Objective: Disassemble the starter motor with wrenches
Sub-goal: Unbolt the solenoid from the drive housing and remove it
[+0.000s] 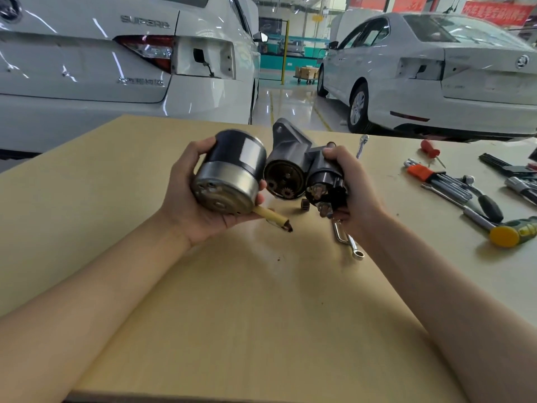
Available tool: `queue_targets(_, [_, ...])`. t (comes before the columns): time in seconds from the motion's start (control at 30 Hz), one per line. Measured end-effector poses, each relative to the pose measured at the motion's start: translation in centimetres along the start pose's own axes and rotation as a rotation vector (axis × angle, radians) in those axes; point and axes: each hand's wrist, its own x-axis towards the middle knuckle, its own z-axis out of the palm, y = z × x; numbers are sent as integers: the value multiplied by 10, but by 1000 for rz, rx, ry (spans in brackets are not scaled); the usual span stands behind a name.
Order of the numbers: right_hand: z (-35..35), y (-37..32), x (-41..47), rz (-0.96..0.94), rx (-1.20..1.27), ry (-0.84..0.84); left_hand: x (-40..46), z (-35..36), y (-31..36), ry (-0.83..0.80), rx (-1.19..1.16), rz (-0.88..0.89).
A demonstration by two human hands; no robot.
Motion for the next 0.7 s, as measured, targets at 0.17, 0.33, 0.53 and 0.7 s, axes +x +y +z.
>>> queue_targets(0.17, [5, 4, -3, -38, -106, -34, 1, -14, 15, -30, -164, 135])
queue_targets(0.33, [7, 3, -10, -235, -370, -29, 3, -32, 24, 50, -307, 212])
queue_targets(0.53, [17, 5, -23, -438, -672, -33, 9, -54, 24, 261, -463, 344])
queue_targets(0.7, [15, 6, -21, -362, -502, 2, 14, -60, 23, 302, -441, 366])
